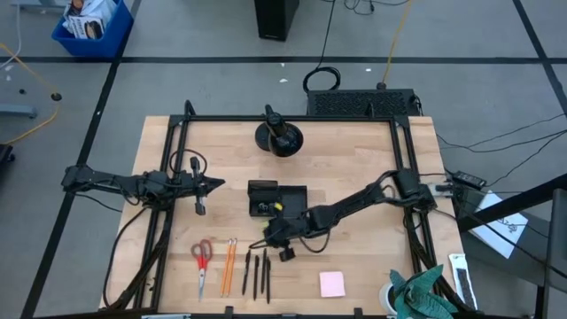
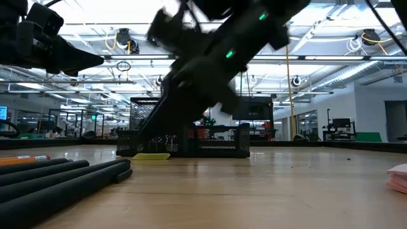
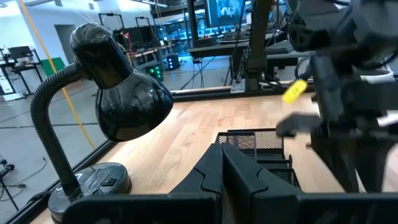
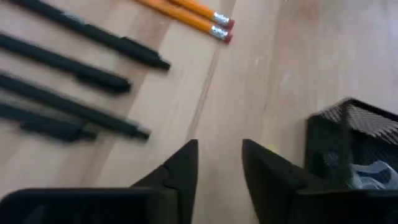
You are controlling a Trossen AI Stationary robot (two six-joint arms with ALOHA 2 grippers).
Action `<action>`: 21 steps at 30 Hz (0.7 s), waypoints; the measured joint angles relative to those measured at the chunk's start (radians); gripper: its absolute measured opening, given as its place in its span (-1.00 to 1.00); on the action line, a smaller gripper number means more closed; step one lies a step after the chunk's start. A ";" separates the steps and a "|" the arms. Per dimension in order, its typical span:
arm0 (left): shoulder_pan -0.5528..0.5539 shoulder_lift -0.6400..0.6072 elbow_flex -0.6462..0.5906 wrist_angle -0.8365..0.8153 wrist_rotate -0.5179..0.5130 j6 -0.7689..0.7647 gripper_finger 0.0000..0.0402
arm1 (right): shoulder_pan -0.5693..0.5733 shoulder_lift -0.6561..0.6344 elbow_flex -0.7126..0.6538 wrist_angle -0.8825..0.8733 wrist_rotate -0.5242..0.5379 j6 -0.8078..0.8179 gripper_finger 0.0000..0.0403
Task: Pick and place office supplies into organizer
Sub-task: Put the yellow eraser into the black desk organizer
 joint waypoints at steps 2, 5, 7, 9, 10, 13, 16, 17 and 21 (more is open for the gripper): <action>0.000 0.000 0.000 0.003 0.000 0.000 -0.97 | -0.001 0.027 0.026 -0.031 0.002 -0.023 -0.30; 0.000 0.003 0.000 -0.001 -0.016 0.000 -0.97 | -0.004 0.054 0.058 -0.031 0.027 -0.051 -0.22; 0.000 0.008 0.000 -0.001 -0.019 0.003 -0.97 | -0.005 0.062 0.063 -0.041 0.059 -0.058 -0.21; 0.000 0.014 0.000 0.000 -0.020 0.014 -0.97 | -0.010 0.064 0.063 -0.053 0.085 -0.060 -0.21; 0.000 0.018 0.000 0.000 -0.021 0.019 -0.97 | -0.013 0.063 0.064 -0.057 0.094 -0.060 -0.22; 0.000 0.021 0.000 -0.008 -0.021 0.023 -0.97 | -0.023 0.062 0.064 -0.068 0.109 -0.051 -0.25; 0.000 0.024 0.000 -0.019 -0.021 0.026 -0.97 | -0.034 0.062 0.064 -0.081 0.107 -0.036 -0.28; 0.000 0.024 0.000 -0.016 -0.021 0.026 -0.97 | -0.037 0.062 0.064 -0.084 0.104 -0.028 -0.28; 0.000 0.024 0.000 -0.016 -0.021 0.025 -0.97 | -0.056 0.060 0.065 -0.116 0.070 0.013 -0.28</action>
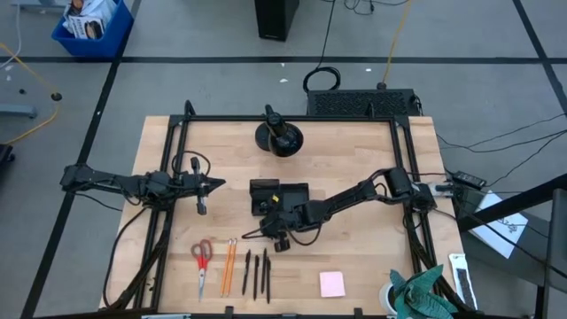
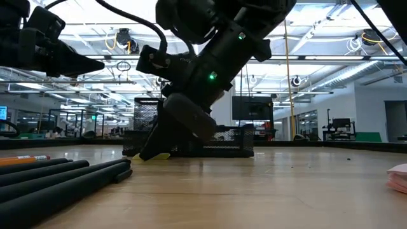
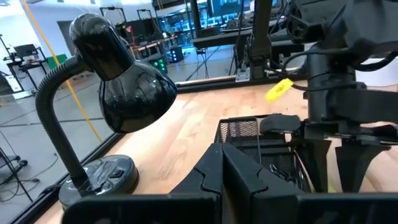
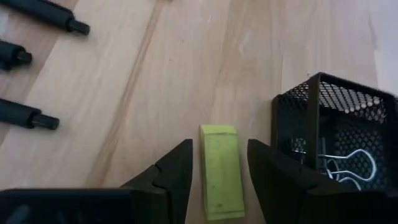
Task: Pick and place office supplies into organizer
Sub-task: Put the yellow eraser into the black desk organizer
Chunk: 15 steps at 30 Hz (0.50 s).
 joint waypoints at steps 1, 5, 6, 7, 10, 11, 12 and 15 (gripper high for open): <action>0.000 0.000 0.000 0.000 0.000 0.000 -0.97 | -0.003 0.000 0.000 -0.007 -0.012 0.007 -0.29; 0.000 0.000 0.000 0.000 0.000 0.000 -0.97 | -0.016 -0.001 0.000 -0.020 -0.082 0.039 -0.29; 0.000 0.000 0.000 0.000 0.000 0.000 -0.97 | -0.020 -0.001 0.000 -0.022 -0.098 0.047 -0.29; 0.000 0.000 0.000 0.000 0.000 0.000 -0.97 | -0.022 -0.001 0.000 -0.025 -0.117 0.052 -0.29; 0.000 0.000 0.000 0.000 0.000 0.000 -0.97 | -0.025 -0.001 0.001 -0.037 -0.154 0.078 -0.29; 0.000 0.000 0.000 0.000 0.001 0.000 -0.97 | -0.026 -0.001 0.001 -0.041 -0.164 0.089 -0.29; 0.000 0.000 0.000 0.000 0.001 0.000 -0.97 | -0.027 -0.001 0.001 -0.044 -0.174 0.100 -0.29; 0.000 0.000 0.000 0.000 0.001 0.000 -0.97 | -0.024 -0.001 0.001 -0.047 -0.201 0.117 -0.29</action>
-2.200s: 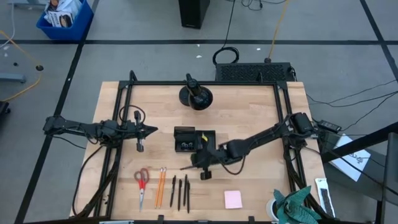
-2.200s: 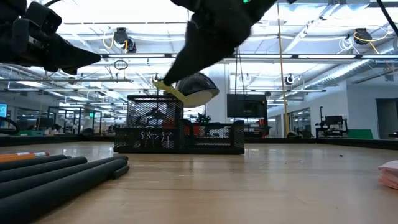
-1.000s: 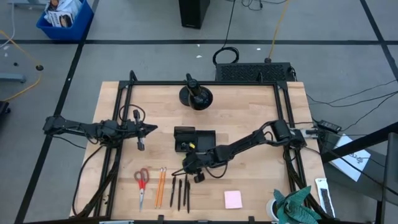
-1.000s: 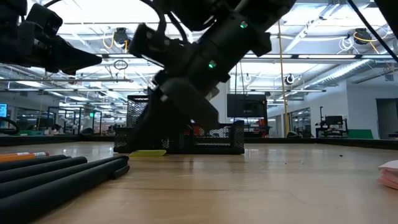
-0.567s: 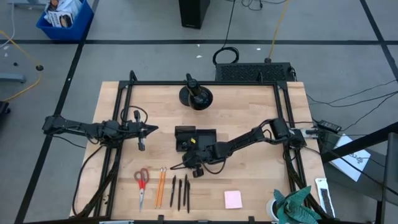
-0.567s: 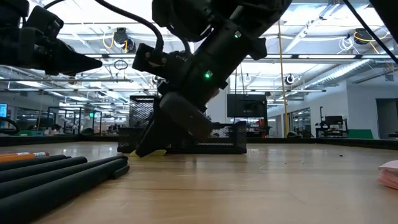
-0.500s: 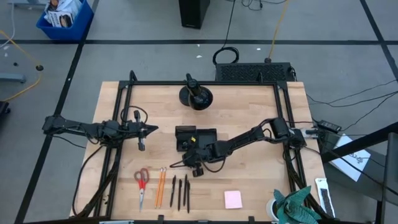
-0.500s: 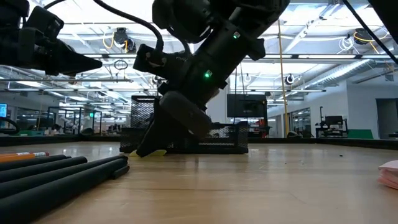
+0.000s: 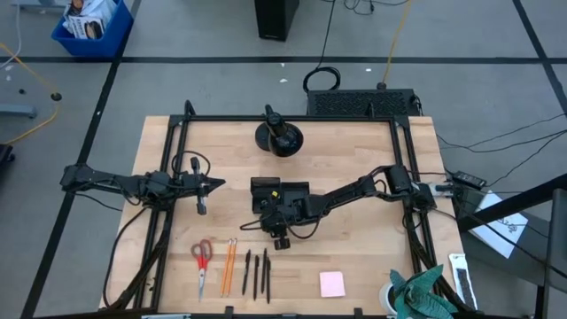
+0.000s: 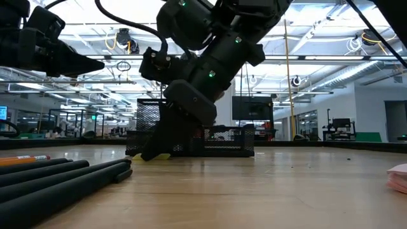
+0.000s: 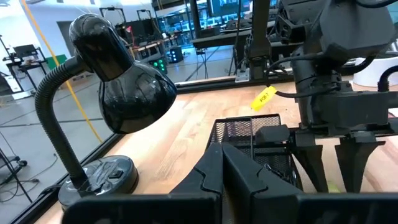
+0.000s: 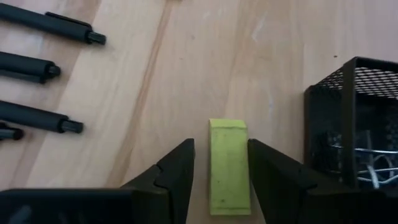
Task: Pick and place office supplies into organizer
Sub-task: Put the yellow eraser into the black desk organizer
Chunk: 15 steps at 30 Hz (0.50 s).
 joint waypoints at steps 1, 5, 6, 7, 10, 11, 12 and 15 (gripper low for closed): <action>0.000 0.000 0.000 0.000 0.000 0.000 -0.97 | 0.003 0.000 0.000 -0.001 -0.003 0.004 -0.29; 0.000 0.000 0.000 0.000 0.001 0.000 -0.97 | 0.013 0.000 0.000 -0.004 -0.007 0.011 -0.32; 0.000 0.000 0.000 0.000 0.001 0.000 -0.97 | 0.013 0.000 0.000 -0.004 -0.006 0.011 -0.35; 0.000 0.000 0.000 0.000 0.001 0.000 -0.97 | 0.014 0.000 0.000 -0.005 -0.004 0.011 -0.39; 0.000 0.000 0.000 0.000 0.002 0.000 -0.97 | 0.016 0.000 -0.001 -0.004 0.000 0.011 -0.54; 0.000 0.000 0.000 0.000 0.002 0.000 -0.97 | 0.016 0.000 -0.001 -0.001 -0.001 0.011 -0.60; 0.000 0.000 0.000 0.000 0.003 0.000 -0.97 | 0.016 0.000 -0.001 0.003 -0.002 0.010 -0.66; 0.000 0.000 0.000 0.000 0.003 0.000 -0.97 | 0.016 -0.001 -0.001 0.006 -0.001 0.003 -0.82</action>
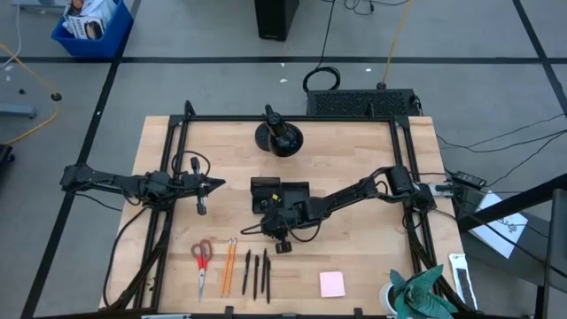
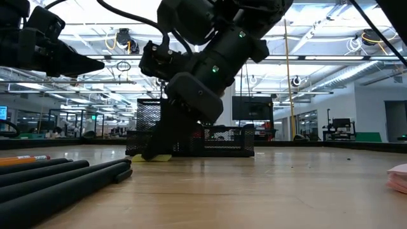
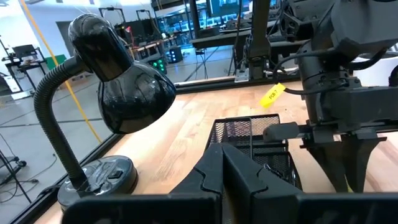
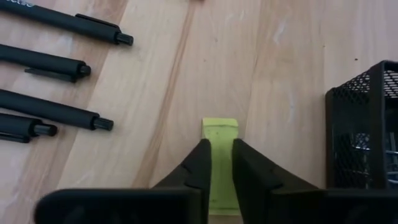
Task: Pick and place office supplies into organizer
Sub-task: Put the yellow eraser into the black desk organizer
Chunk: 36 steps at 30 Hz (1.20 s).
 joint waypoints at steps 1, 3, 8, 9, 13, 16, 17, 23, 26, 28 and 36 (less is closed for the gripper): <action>0.000 0.000 0.000 0.000 0.000 0.000 -0.97 | 0.000 0.000 0.000 0.000 0.000 0.000 -0.85; 0.000 0.000 0.000 0.000 0.000 0.000 -0.97 | 0.000 -0.005 0.000 0.000 0.001 -0.001 -0.87; 0.000 0.000 0.000 0.000 0.000 0.000 -0.97 | 0.001 -0.031 -0.004 -0.004 0.001 0.004 -0.82; 0.000 0.000 0.000 0.000 0.000 0.000 -0.97 | 0.002 -0.040 -0.005 -0.005 0.000 0.004 -0.82; 0.000 0.000 0.000 0.000 0.000 0.000 -0.97 | 0.011 -0.075 -0.005 0.011 0.007 -0.015 -0.82; 0.000 0.000 0.000 0.000 0.000 0.000 -0.97 | 0.020 -0.094 -0.005 0.012 0.043 -0.031 -0.85; 0.000 0.000 0.000 0.000 0.000 0.000 -0.97 | 0.024 -0.100 -0.005 0.010 0.056 -0.041 -0.85; 0.000 0.000 0.000 0.000 0.000 0.000 -0.97 | 0.014 -0.146 -0.003 0.016 0.182 -0.108 -0.86; 0.000 0.000 0.000 0.000 0.000 0.000 -0.97 | -0.009 -0.162 -0.003 0.021 0.218 -0.135 -0.86; 0.000 0.000 0.000 0.000 0.000 0.000 -0.97 | -0.031 -0.167 -0.003 0.022 0.217 -0.142 -0.86; 0.000 0.000 0.000 0.000 0.000 0.001 -0.97 | -0.083 -0.166 -0.002 -0.024 0.182 -0.119 -0.86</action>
